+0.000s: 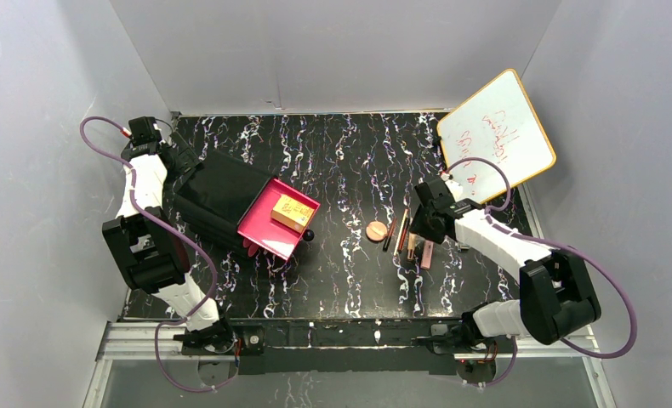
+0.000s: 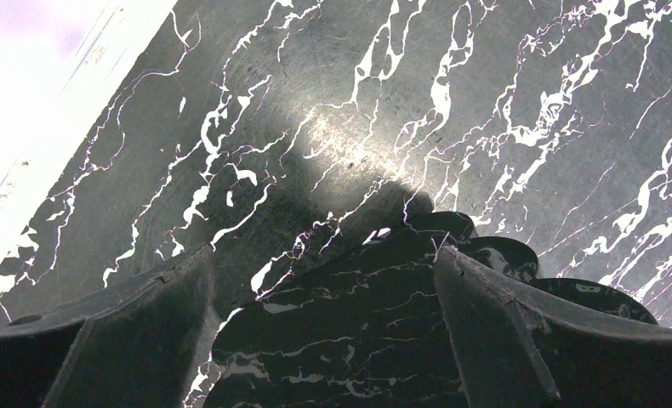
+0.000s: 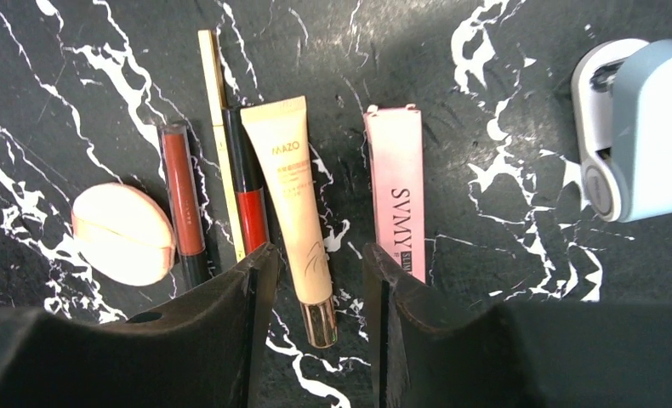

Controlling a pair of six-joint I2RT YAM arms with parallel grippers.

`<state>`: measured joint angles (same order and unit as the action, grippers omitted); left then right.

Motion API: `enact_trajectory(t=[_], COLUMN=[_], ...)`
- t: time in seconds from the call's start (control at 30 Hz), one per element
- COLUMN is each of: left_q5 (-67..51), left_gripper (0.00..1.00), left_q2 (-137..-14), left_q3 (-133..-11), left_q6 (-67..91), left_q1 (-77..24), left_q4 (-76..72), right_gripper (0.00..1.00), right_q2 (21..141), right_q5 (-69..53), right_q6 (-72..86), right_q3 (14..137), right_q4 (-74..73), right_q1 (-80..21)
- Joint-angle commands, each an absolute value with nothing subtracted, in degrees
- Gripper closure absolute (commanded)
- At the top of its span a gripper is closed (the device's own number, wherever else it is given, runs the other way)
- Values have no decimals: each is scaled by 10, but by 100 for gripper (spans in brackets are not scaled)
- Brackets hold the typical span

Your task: Organize the makeup

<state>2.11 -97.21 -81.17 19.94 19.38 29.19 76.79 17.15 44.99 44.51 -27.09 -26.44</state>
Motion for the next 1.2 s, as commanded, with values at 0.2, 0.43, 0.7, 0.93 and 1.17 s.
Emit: enact_trajectory(t=[0.2,0.43,0.7,0.93,1.17], left_q5=[8,7,6,6,8], left_gripper=[1,2,2,1,2], left_q2=[-964,-960,-957,-955,-953], left_q3=[-818,-815,-814,-813,-811], left_q6=[183,183,183,183,183], left_q1=[185,184,183,182,181], left_q4=[332,332,331,332,332], right_gripper=[49,50,51,51,59], right_q2=[733,739,750,754,769], right_q5=[236,215,187,180,175], right_q6=[445,463,481,482,478], right_q3=[459,427,389,370,364], right_q4=[-309,-302,-279,-267,-259], right_q1=[-258,-256,-250,-247,-247])
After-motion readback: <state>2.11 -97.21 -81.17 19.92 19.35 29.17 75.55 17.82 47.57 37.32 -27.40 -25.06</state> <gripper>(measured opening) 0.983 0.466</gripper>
